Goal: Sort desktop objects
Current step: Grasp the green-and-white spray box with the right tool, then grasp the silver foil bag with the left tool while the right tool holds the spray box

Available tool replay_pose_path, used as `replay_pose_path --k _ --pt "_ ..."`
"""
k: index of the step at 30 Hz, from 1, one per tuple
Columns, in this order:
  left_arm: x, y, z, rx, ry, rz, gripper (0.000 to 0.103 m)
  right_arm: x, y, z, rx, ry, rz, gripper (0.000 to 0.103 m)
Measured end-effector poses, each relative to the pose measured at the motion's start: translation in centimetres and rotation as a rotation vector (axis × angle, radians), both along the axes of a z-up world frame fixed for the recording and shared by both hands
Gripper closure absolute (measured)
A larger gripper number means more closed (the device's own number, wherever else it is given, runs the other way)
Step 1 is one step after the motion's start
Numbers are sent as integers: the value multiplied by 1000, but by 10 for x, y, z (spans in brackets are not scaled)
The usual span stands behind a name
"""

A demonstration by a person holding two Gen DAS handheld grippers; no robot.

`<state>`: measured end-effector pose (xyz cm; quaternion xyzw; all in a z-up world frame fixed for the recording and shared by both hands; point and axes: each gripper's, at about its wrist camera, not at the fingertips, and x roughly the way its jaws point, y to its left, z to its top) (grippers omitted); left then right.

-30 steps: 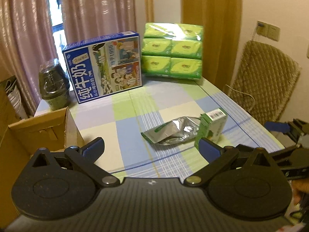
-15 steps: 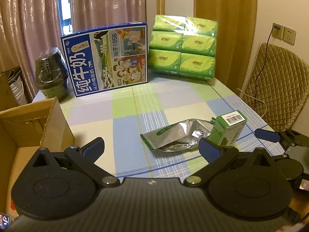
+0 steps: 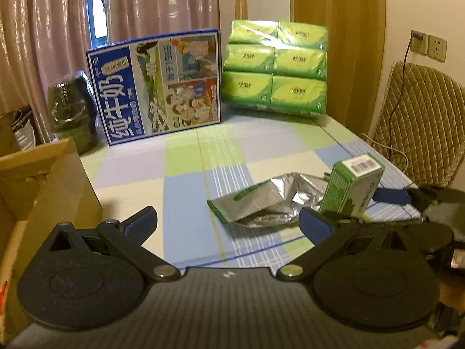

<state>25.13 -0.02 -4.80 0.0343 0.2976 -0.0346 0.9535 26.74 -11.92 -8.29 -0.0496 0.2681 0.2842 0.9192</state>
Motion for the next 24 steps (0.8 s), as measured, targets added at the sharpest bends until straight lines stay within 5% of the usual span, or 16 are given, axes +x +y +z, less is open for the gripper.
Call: replay_pose_path --k 24 --pt "7 0 -12 -13 25 -7 1 9 6 -12 -56 12 8 46"
